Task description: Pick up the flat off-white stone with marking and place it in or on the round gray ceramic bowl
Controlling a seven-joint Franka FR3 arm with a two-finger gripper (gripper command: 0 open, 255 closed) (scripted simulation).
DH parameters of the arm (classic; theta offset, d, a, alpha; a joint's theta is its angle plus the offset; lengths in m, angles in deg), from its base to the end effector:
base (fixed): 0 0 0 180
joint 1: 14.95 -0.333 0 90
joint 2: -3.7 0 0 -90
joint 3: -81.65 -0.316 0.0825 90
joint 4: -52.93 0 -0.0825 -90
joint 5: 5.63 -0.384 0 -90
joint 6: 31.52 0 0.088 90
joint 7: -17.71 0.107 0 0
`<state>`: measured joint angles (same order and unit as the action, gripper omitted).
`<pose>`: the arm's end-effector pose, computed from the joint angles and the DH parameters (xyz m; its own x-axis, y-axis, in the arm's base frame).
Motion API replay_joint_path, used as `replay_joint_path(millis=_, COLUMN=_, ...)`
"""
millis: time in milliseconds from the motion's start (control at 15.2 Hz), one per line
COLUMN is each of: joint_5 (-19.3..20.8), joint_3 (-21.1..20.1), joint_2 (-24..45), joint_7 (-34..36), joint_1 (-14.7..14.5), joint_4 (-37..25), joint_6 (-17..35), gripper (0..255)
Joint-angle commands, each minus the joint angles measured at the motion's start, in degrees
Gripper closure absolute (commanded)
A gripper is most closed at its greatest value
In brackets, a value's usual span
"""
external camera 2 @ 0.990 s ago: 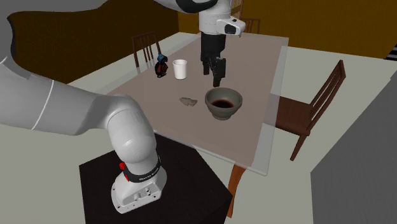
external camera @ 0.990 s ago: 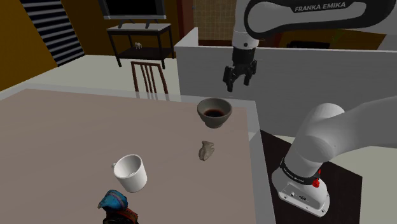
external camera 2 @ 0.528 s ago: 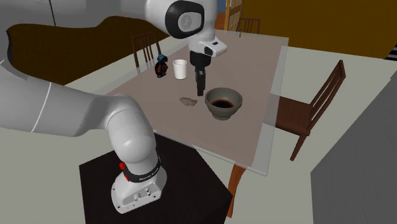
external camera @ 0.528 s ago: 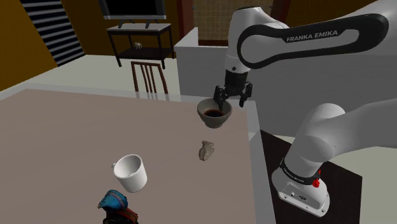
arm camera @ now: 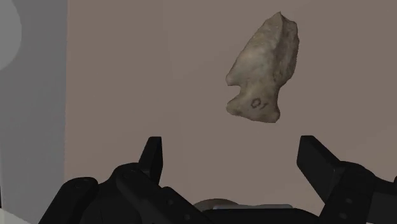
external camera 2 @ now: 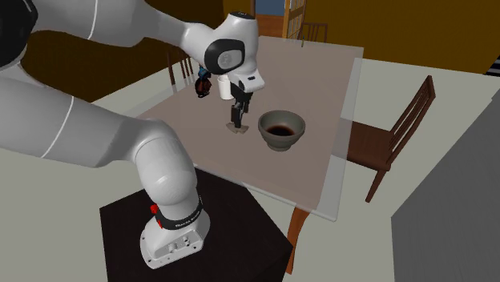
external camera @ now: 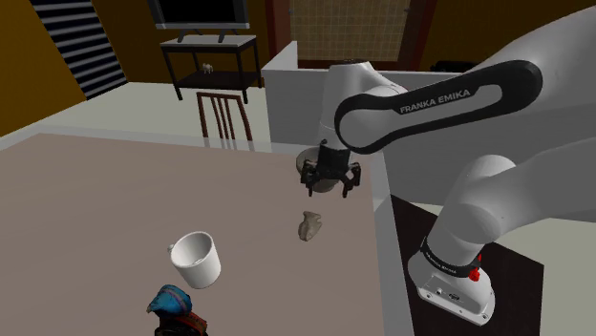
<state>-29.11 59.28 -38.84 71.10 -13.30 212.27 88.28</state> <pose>0.3040 0.1231 0.4033 0.6507 -0.7567 -0.0633 -0.7590 -0.6457 -0.0835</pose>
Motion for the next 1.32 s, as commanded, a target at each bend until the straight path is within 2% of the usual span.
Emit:
replay_joint_path(millis=0, joint_5=-3.2, joint_3=-3.9, joint_2=4.0, joint_7=5.9, joint_1=0.0, joint_4=-0.1, joint_6=4.9, gripper=0)
replay_joint_path(millis=132, joint_5=-5.6, joint_3=-7.2, joint_2=7.8, joint_7=10.8, joint_1=0.4, joint_4=-0.4, joint_6=9.4, gripper=0)
replay_joint_path(millis=594, joint_5=-7.3, joint_3=-9.8, joint_2=13.4, joint_7=10.4, joint_1=0.4, joint_4=1.6, joint_6=17.1, gripper=0)
replay_joint_path(millis=1188, joint_5=-7.4, joint_3=-10.0, joint_2=13.9, joint_7=10.4, joint_1=0.4, joint_4=1.7, joint_6=17.7, gripper=0)
replay_joint_path(millis=1254, joint_5=-7.4, joint_3=-10.0, joint_2=13.9, joint_7=10.4, joint_1=0.4, joint_4=1.7, joint_6=17.7, gripper=255)
